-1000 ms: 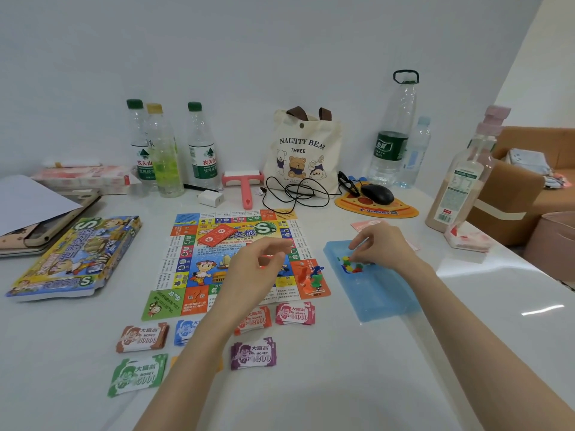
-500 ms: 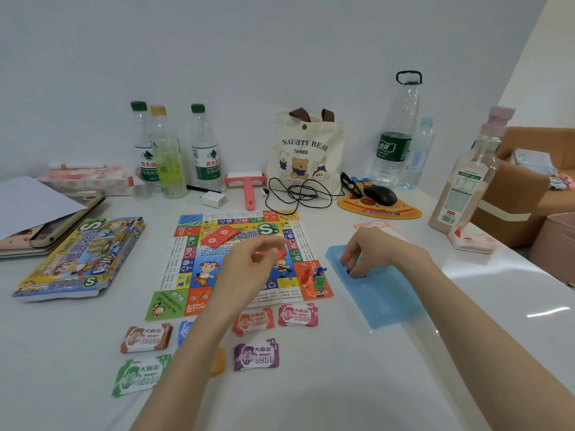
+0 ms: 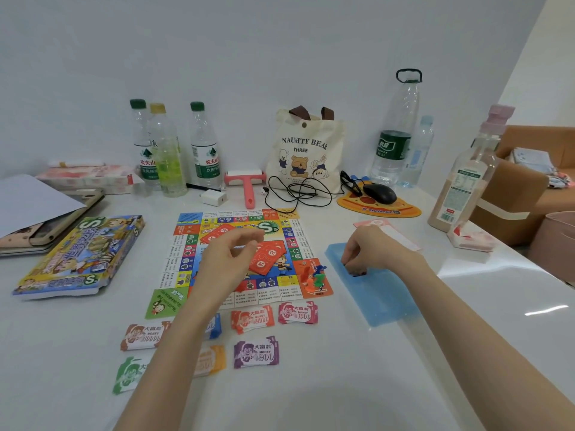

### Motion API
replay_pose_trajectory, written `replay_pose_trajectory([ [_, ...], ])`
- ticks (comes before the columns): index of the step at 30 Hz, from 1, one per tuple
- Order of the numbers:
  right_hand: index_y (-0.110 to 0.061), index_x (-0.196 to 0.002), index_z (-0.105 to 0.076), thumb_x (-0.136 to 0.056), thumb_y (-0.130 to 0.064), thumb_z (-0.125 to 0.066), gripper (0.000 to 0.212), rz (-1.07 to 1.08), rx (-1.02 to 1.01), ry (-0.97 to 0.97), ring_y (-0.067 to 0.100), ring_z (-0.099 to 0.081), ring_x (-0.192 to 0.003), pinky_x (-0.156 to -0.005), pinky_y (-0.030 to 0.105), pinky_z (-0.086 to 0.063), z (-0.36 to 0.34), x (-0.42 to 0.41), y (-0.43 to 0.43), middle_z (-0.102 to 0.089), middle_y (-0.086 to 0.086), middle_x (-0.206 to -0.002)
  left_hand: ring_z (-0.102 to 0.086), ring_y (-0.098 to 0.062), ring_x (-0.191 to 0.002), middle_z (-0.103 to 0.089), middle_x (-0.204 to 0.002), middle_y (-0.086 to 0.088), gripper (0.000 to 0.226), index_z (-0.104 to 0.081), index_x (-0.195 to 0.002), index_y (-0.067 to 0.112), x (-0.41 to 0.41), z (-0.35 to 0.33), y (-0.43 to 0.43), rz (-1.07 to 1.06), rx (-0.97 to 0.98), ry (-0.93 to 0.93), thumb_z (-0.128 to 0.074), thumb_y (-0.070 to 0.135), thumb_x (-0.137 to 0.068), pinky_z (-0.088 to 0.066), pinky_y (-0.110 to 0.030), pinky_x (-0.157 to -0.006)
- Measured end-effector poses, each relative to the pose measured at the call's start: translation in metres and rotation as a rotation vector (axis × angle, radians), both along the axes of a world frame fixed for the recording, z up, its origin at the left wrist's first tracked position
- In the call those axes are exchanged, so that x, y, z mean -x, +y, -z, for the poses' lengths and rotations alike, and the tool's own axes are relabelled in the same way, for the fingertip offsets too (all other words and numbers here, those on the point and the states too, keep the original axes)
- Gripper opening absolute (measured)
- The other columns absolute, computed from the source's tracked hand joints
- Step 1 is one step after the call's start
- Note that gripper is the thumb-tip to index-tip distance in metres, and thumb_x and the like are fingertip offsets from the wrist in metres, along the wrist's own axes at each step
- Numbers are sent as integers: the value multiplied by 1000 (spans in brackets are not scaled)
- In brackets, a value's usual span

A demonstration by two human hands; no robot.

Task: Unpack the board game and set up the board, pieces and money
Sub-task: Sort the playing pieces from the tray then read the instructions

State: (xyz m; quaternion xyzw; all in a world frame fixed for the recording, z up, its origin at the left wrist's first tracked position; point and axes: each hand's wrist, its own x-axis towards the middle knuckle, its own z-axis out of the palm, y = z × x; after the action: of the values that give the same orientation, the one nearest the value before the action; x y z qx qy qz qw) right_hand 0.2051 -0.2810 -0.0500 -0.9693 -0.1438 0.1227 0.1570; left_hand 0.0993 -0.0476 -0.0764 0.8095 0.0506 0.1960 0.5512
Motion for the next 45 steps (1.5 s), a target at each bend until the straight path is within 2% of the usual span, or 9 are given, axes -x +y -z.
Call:
replay_pose_trajectory([
  [6,-8,-86,-76,-81,-4,-72,7,47,-108,-16,9,-63,-51,-58,17,-52,5,-3,-3,-72,6,-73,-62,-9,-103,-65,-104,21,24,-69,-104,28,1,-1,-1,8,-6,0,-54,11,-96,-50,-28,-91],
  [9,-7,-86,-76,-80,-5,-73,7,111,-239,-49,10,-66,-58,-50,11,-47,6,-2,-8,-73,8,-76,-62,-10,-102,-66,-104,19,24,-69,-103,29,3,-1,-2,15,3,4,-54,11,-96,-51,-31,-91],
  [11,-11,-84,-77,-79,-7,-76,7,162,-432,-78,12,-69,-65,-59,14,-54,5,1,-11,-74,5,-76,-62,-9,-102,-66,-104,18,24,-69,-103,28,4,-1,-3,25,4,6,-53,11,-96,-51,-32,-91],
  [13,-10,-89,-77,-79,-7,-76,11,203,-722,15,12,-71,-74,-70,18,-57,0,9,-11,-74,3,-77,-62,-9,-102,-67,-105,18,24,-69,-104,27,5,-2,-3,32,1,1,-53,11,-96,-51,-30,-90],
  [16,-6,-98,-74,-81,-4,-72,17,253,-1066,269,6,-70,-70,-63,13,-55,-7,23,-3,-75,2,-83,-63,-8,-101,-66,-104,19,24,-69,-104,27,9,-3,-2,38,3,-3,-54,11,-95,-52,-28,-87],
  [20,-8,-89,-73,-84,0,-66,12,241,-1202,445,6,-70,-68,-59,13,-55,-11,42,9,-75,2,-80,-61,-1,-98,-65,-102,24,24,-68,-105,30,18,0,1,52,-31,17,-54,12,-96,-47,-14,-75],
  [34,-12,-86,-77,-77,-6,-78,11,-71,-710,170,14,-72,-70,-67,19,-56,2,107,29,-75,3,-75,-60,5,-95,-68,-102,18,22,-69,-105,27,47,7,18,33,-143,14,-55,14,-95,-42,-2,-72],
  [39,-12,-84,-77,-76,-6,-78,10,-90,-595,156,13,-71,-65,-64,19,-55,22,124,32,-75,5,-72,-62,0,-97,-69,-100,20,22,-70,-106,27,51,16,17,13,-137,18,-56,14,-95,-49,-23,-87],
  [45,-16,-84,-78,-75,-10,-80,11,-40,-554,107,9,-71,-64,-67,17,-56,36,130,36,-75,-1,-71,-61,3,-94,-68,-98,19,23,-68,-105,28,55,17,12,20,-167,17,-55,13,-95,-43,-9,-75],
])
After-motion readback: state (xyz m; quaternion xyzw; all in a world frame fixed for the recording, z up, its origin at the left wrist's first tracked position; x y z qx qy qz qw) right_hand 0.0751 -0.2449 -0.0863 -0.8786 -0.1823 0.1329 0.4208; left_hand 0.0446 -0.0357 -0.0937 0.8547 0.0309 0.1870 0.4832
